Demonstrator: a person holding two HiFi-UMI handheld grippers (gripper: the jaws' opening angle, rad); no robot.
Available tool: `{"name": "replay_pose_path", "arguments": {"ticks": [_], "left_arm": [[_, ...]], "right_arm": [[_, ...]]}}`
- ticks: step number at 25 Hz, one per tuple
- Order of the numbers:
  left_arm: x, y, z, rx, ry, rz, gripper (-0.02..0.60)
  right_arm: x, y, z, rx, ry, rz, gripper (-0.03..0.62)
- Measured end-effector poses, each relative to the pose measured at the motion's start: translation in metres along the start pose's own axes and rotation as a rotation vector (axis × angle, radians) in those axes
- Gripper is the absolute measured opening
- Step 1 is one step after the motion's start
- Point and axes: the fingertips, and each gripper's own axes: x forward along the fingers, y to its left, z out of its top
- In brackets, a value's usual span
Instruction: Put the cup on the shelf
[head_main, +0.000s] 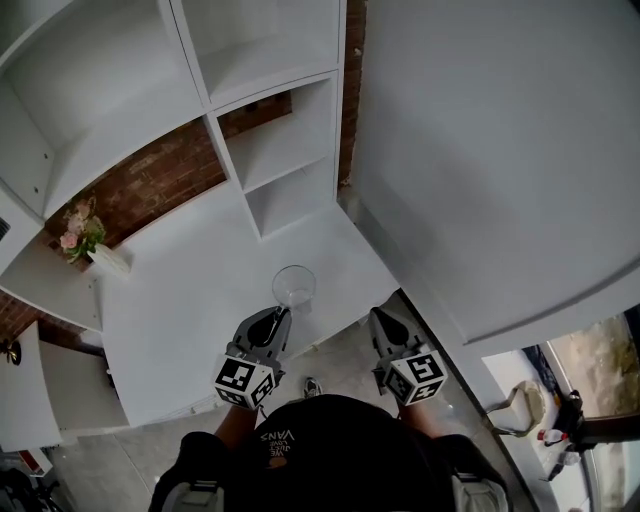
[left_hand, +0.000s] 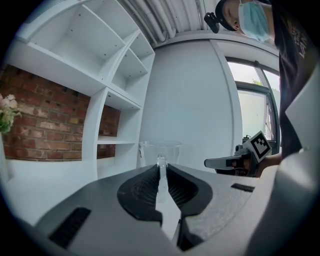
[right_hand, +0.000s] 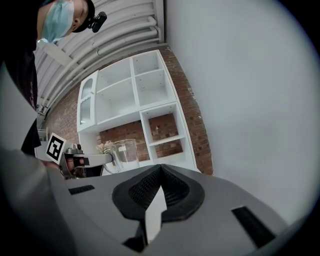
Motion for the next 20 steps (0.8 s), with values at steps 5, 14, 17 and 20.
{"name": "replay_pose_path", "arguments": {"ticks": [5,14,17,20], "left_arm": [[0.009,0.019,0.001,0.010,0.022,-0.062,0.032],[0.037,0.040,-0.006,0.003,0.041,-0.066,0.032],[0.052,0.045,-0.008,-0.005,0.045,-0.045,0.032],[0.071,0.050,-0.009,-0.009,0.049,-0.015,0.032]], "right_arm": [[0.015,-0.001,-0.003,0.011,-0.003,-0.059,-0.005],[0.036,-0.014,-0.006,0.014,0.018,-0.068,-0.005],[0.048,-0.027,-0.003,0.016,0.019,-0.054,-0.005],[0.061,-0.042,0.005,0.013,0.017,-0.031,-0.006]]}}
